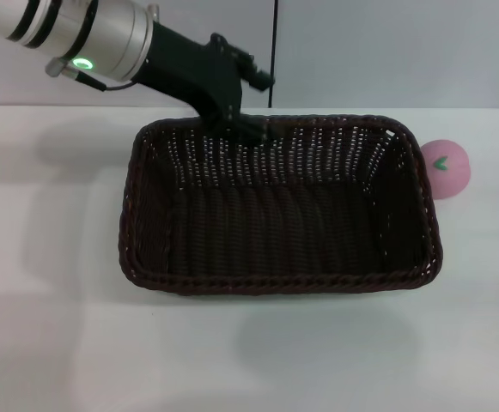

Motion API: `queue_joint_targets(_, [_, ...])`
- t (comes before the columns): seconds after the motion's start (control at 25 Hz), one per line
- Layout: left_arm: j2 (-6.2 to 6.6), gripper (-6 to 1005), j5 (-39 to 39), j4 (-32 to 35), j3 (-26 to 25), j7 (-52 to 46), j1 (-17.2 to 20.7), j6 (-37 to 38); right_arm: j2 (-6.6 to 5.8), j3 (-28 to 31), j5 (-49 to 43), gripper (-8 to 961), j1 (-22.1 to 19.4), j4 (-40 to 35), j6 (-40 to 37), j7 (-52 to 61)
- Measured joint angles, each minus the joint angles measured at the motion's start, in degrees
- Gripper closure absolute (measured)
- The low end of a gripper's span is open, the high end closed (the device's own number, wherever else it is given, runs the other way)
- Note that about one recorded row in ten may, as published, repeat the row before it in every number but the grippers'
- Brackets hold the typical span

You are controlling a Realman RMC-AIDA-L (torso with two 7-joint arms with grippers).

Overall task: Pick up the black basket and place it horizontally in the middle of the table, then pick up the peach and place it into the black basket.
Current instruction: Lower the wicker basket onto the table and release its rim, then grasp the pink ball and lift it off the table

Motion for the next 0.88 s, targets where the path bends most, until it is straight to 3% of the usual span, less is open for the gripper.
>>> queue_joint_targets(0.2, [0.09, 306, -7.6, 2.0, 0.0, 2.4, 3.8, -3.6, 0.00, -0.4, -0.3, 370, 0.0, 0.0, 0.0, 0.0])
queue_joint_targets(0.32, [0.09, 232, -24.7, 1.7, -0.5, 8.7, 11.2, -8.3, 0.00, -2.2, -1.4, 370, -0.2, -0.4, -0.6, -0.2])
queue_joint_targets(0.4, [0.09, 199, -24.7, 1.7, -0.5, 8.7, 11.2, -8.3, -0.03, -3.2, -2.0, 370, -0.3, -0.8, -1.1, -0.2])
queue_joint_targets(0.48, [0.05, 166, -42.6, -3.5, -0.5, 17.3, 17.5, -9.7, -0.16, -5.7, -4.3, 370, -0.7, -2.5, -2.4, -0.1])
queue_joint_targets(0.56, [0.04, 167, -46.3, -4.7, -0.5, 19.4, 18.6, -9.8, -0.29, -7.7, -7.3, 370, -1.2, -5.1, -3.3, 0.5])
queue_joint_targets(0.68, [0.00, 169, -68.3, -17.2, -0.1, 32.0, 24.4, -6.2, -0.73, -10.7, -15.2, 370, -2.1, -11.9, -4.1, 7.1])
queue_joint_targets(0.76, [0.00, 171, -70.4, -18.7, -0.1, 33.2, 24.8, -5.5, -2.01, -12.0, -26.5, 370, -2.6, -21.1, -4.3, 19.3])
queue_joint_targets(0.8, [0.01, 172, -77.3, -25.7, -0.4, 38.1, 26.1, -1.3, -2.68, -12.1, -31.3, 370, -2.6, -24.4, -4.3, 24.5])
queue_joint_targets(0.84, [0.01, 173, -78.9, -27.3, -0.4, 39.5, 26.3, -0.1, -2.68, -12.1, -31.3, 370, -2.6, -24.4, -4.3, 24.5])
queue_joint_targets(0.88, [0.05, 174, -82.0, -31.4, -0.5, 42.0, 26.9, 2.2, -3.52, -12.1, -36.5, 370, -2.4, -28.4, -4.4, 30.7])
